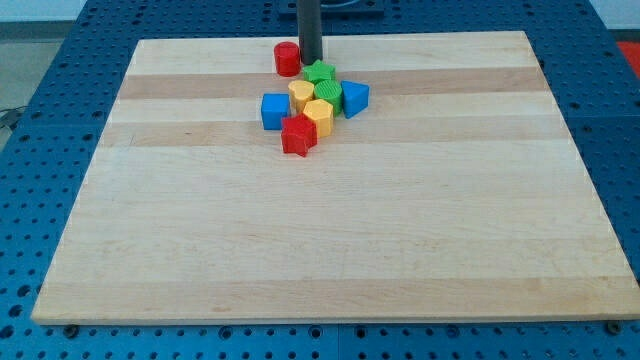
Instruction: Push red circle on top of the heart
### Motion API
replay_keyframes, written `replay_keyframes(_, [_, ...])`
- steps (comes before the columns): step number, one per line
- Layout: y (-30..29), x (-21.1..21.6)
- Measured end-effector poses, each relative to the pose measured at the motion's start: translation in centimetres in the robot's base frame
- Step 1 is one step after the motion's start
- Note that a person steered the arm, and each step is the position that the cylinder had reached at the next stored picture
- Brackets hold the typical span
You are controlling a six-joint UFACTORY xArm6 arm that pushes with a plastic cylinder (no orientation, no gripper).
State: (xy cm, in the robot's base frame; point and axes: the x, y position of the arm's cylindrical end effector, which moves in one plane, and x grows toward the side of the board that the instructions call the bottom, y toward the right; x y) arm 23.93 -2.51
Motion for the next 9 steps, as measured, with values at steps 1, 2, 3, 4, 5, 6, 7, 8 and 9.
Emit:
replay_keyframes(1, [1.9, -0.8])
replay_keyframes(2, [1.9, -1.3])
replay_keyframes(3, [-0.4, -4.6])
replay_keyframes(4, [-0.6, -4.6])
replay_keyframes(5, [-1.5, -4.6])
replay_keyframes(6, [-3.7, -4.6])
replay_keyframes(7, [-4.1, -4.6])
replay_keyframes(8, [-5.7, -4.6])
replay_keyframes(9, [-6.3, -4.5])
